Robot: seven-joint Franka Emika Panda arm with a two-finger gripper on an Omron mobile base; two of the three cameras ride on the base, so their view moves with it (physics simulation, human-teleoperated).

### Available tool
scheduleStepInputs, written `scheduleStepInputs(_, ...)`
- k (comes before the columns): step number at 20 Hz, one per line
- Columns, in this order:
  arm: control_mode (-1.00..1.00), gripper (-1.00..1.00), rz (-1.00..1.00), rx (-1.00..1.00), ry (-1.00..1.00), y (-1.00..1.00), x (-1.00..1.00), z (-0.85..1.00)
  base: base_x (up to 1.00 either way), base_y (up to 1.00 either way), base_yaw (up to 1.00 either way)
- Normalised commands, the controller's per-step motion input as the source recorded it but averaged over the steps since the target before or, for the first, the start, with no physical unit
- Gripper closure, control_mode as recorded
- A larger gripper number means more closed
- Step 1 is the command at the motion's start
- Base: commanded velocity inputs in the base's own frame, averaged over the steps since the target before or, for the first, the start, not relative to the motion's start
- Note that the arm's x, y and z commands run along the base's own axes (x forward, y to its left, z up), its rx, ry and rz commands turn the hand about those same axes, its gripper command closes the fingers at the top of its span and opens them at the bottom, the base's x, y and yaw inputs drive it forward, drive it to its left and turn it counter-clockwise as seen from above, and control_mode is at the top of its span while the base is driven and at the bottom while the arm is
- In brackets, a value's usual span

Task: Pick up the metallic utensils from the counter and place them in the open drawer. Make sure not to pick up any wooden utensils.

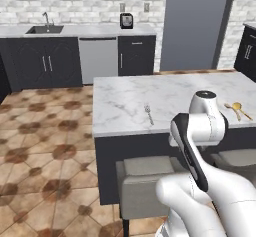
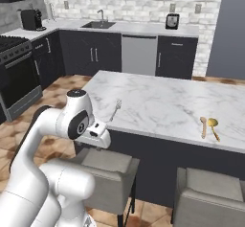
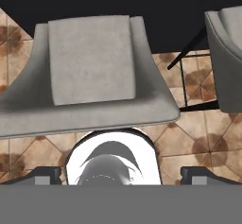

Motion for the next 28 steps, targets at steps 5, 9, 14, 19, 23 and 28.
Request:
scheduleStepInputs(5, -1.0, -1.0, 0.1, 0.01, -0.15, 0.06, 0.14, 0.0, 0.0, 0.0, 0.0)
scheduleStepInputs(9, -1.0, -1.0, 0.39, 0.0, -0.33, 0.15, 0.68, 0.0, 0.0, 0.0, 0.0)
scheduleStepInputs(14, -1.0, -1.0, 0.36, 0.0, -0.27, 0.12, 0.93, 0.03, 0.0, 0.0, 0.0)
scheduleStepInputs(19, -1.0, -1.0, 0.16, -0.04, 0.02, 0.0, 0.97, 0.25, 0.0, 0.0, 0.0)
scheduleStepInputs(23, -1.0, -1.0, -0.02, -0.07, 0.37, 0.03, 1.0, 0.57, 0.0, 0.0, 0.0)
scheduleStepInputs(28, -1.0, -1.0, -0.21, -0.04, 0.49, 0.0, 1.0, 0.78, 0.0, 0.0, 0.0)
